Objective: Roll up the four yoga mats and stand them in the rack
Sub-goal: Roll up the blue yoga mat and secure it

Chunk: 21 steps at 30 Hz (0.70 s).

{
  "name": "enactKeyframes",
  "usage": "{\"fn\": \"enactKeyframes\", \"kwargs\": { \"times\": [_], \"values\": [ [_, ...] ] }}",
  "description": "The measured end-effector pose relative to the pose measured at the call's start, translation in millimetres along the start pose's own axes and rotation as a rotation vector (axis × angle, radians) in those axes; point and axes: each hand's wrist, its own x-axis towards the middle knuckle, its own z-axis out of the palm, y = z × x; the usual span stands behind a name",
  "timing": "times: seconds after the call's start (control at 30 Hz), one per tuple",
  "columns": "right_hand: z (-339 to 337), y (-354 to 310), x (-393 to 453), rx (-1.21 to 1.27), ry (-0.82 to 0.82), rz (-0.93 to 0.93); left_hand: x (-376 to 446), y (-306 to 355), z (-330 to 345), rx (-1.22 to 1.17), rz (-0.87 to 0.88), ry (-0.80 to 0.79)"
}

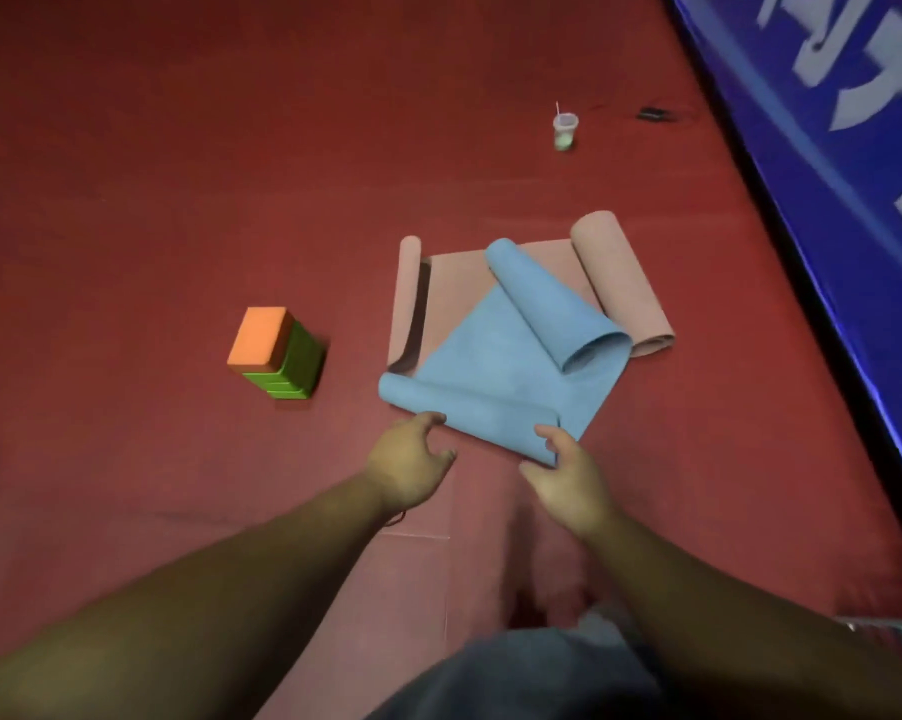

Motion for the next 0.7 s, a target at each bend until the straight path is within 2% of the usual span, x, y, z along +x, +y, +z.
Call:
{"fn": "enactKeyframes", "kwargs": {
  "times": [0.17, 0.37, 0.53, 0.7],
  "values": [
    [28.3, -36.9, 67.2, -0.118, 0.014, 0.046, 76.5, -39.4, -37.7, -0.002, 0.013, -0.088],
    [68.0, -87.3, 210.8, -0.252, -0.043, 0.072, 211.5, -74.7, -95.8, 0.063, 0.012, -0.178],
    [103.2, -160.6, 338.7, -0.436, -0.223, -0.009, 335.9, -95.0, -182.2, 0.159, 0.007, -0.227],
    [102.1, -247.7, 425.9, -0.426, -0.159, -0.022, 449.4, -82.6, -259.8, 0.247, 0.082, -0.285]
  ]
}}
